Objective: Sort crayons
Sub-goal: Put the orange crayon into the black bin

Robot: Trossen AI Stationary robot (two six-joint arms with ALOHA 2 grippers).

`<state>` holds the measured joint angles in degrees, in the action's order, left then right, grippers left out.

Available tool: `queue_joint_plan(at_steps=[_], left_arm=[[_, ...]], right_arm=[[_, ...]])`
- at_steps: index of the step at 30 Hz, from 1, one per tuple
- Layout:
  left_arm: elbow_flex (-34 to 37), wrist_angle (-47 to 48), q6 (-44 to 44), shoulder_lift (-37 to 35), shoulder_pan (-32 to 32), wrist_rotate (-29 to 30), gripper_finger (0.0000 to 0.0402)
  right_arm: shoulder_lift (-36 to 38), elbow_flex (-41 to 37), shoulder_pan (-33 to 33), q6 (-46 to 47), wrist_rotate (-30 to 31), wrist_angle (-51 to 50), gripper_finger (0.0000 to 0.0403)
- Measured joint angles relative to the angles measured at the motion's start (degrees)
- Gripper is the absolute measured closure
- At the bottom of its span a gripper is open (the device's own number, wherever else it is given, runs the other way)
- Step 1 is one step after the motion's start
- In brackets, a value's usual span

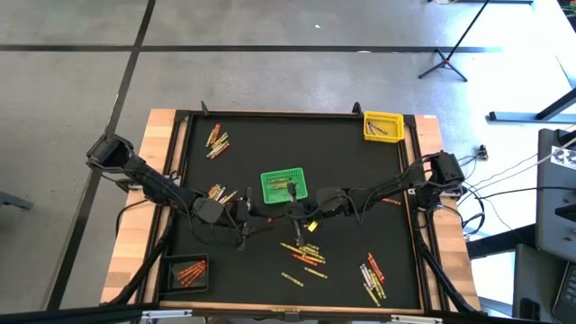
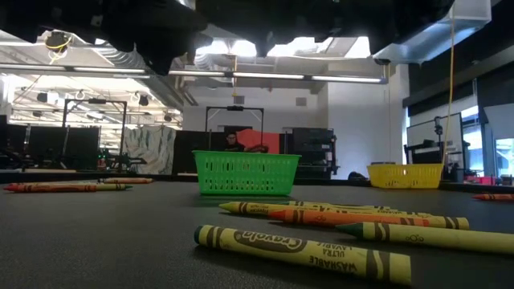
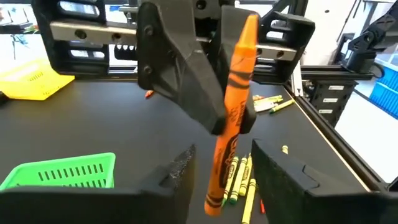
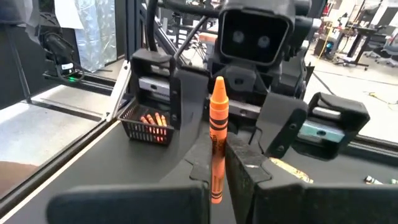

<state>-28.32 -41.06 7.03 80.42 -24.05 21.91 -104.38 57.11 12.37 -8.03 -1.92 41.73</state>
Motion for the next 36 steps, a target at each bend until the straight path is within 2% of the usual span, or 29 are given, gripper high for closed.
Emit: queue_joint_plan(at_steps=[10,15,20,25,31,33,36], left_arm=[[0.0,-1.6,-1.3,-0.1,-0.8,-0.3,0.0391],[0.0,-1.0,-1.3,-1.4,-3.4,-0.5,0.0387],[-0.2,5.2,1.3,-5.1,-7.0,-0.4,0.0387],[-6.2,26.1,8.7,-7.4,-9.6,0.0,0.0387],[-19.0,59.9,19.2,-6.9,-12.3,-0.8,0.0386],[-22.1,68.3,24.1,-6.9,-13.5,-2.5,0.0386],[-24.4,74.4,31.1,-6.9,-15.7,-8.1,0.0386]], right_arm=[[0.0,0.0,0.0,0.2,-1.2,-0.4,0.0368],[3.7,-0.1,1.8,-5.1,-5.3,-7.9,0.0335],[9.6,-0.1,5.5,-9.8,-6.5,-17.3,0.0323],[13.7,-0.1,8.6,-13.7,-6.2,-22.0,0.0322],[14.0,-0.1,9.0,-14.6,-6.0,-21.8,0.0322],[13.9,-0.1,8.9,-14.9,-5.9,-21.8,0.0322],[13.8,-0.1,9.0,-14.9,-5.8,-21.9,0.0322]])
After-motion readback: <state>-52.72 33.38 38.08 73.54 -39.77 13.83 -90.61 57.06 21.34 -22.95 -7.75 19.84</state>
